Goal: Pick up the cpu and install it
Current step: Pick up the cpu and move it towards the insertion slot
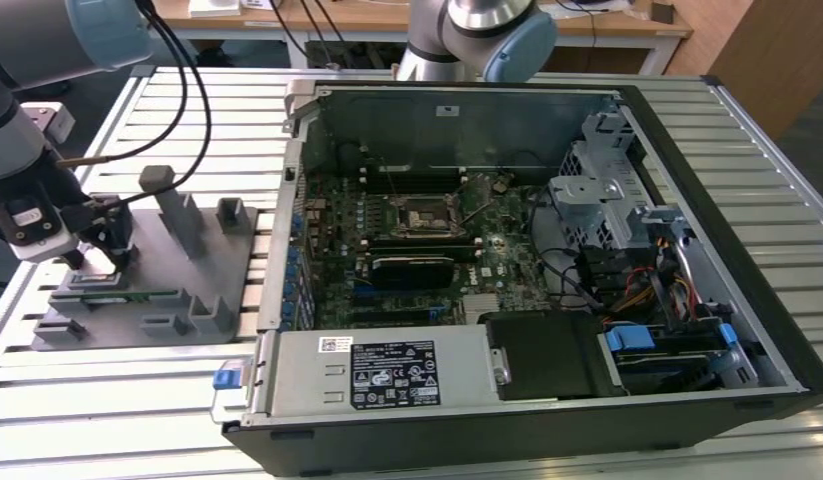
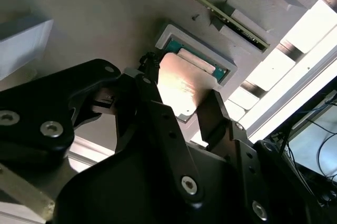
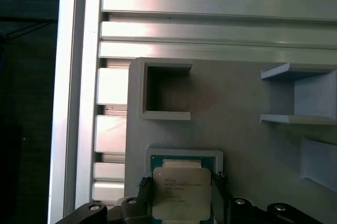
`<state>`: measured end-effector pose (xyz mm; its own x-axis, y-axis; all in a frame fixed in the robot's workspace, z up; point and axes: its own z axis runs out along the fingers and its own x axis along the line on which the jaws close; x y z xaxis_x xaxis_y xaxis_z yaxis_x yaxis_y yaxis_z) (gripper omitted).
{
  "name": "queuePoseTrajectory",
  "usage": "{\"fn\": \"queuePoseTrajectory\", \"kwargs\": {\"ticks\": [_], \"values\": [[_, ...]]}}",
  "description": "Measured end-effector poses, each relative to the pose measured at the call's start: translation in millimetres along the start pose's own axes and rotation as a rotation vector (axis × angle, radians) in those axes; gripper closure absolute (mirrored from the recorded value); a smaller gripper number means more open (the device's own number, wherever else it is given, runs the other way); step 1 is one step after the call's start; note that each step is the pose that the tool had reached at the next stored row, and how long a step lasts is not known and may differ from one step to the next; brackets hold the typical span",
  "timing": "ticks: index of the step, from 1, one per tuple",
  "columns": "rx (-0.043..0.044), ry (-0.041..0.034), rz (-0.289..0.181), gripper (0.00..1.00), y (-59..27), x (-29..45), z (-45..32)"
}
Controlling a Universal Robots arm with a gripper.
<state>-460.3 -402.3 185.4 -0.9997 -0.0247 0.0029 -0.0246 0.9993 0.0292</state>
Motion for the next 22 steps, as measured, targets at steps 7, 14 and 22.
{"fn": "queuePoseTrajectory", "kwargs": {"ticks": [7, 14, 22], "values": [[-0.0001, 0.0001, 0.000, 0.47, 0.2, 0.0, -6.2], [-0.0002, -0.0003, 0.000, 0.47, 0.3, 0.0, -9.4], [-0.0001, 0.0000, 0.000, 0.47, 0.4, 0.0, -11.9]]}}
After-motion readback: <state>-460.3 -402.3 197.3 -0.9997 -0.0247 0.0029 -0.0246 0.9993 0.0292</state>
